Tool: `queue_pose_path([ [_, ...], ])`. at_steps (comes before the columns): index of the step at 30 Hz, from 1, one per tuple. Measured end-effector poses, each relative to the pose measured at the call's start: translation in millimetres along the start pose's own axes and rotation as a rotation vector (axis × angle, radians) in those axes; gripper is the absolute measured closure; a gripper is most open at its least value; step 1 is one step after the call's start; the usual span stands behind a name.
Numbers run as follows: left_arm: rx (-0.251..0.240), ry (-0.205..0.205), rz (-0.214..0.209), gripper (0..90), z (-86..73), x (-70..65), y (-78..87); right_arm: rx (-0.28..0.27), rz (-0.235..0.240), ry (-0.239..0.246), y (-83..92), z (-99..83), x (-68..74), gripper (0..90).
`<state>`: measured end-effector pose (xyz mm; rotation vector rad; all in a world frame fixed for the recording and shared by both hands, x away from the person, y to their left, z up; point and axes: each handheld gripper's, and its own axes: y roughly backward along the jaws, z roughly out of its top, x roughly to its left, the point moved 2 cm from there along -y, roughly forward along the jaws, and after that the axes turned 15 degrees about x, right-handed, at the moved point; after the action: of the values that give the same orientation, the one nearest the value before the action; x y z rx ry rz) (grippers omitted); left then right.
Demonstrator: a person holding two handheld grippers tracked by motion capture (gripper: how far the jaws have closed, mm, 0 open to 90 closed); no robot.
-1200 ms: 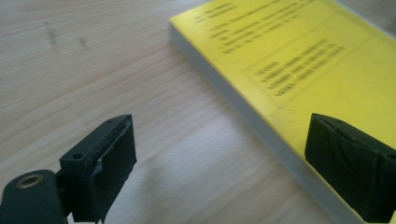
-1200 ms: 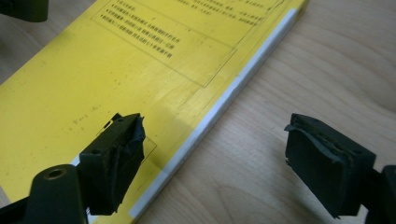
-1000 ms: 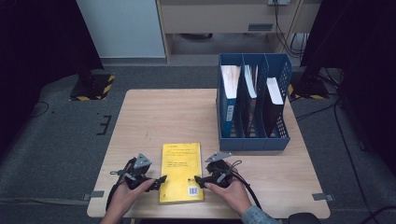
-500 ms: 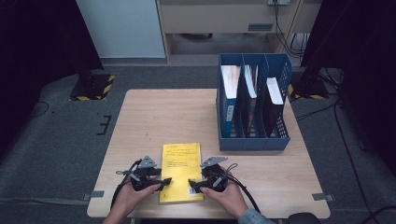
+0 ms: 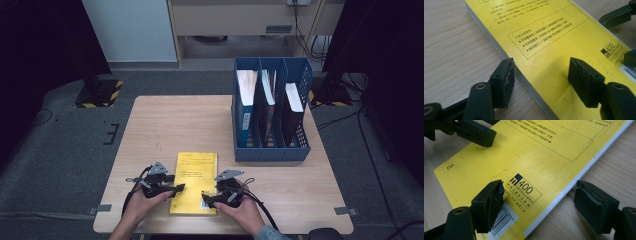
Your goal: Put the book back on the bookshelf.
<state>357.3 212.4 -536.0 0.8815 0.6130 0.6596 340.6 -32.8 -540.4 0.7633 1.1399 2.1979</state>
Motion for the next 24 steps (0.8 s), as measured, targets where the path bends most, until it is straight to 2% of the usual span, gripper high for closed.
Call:
queue_pose_path([
  [3,0.013,0.005,-0.007,30.2,1.4,0.3,-2.4,-0.007,0.002,0.003,-0.3,-0.9,-0.2,23.3],
  [5,0.016,0.013,-0.005,22.3,3.1,-0.8,-5.6,-0.011,0.003,0.001,-0.6,-1.2,0.2,22.7],
  [9,0.022,-0.001,0.003,18.3,4.7,-3.6,-7.6,-0.014,0.005,0.005,-1.2,-1.5,0.8,21.9],
  [12,0.024,0.007,-0.004,18.7,4.8,-3.4,-6.9,-0.015,0.005,0.004,-1.3,-1.6,1.0,21.6],
  [17,0.022,0.048,-0.018,25.5,5.0,-1.7,-4.4,-0.016,0.006,0.006,-1.3,-2.3,1.3,21.2],
  [24,0.024,0.043,-0.035,27.6,3.9,-4.2,0.6,-0.034,0.000,0.005,-2.3,-3.1,1.4,20.9],
])
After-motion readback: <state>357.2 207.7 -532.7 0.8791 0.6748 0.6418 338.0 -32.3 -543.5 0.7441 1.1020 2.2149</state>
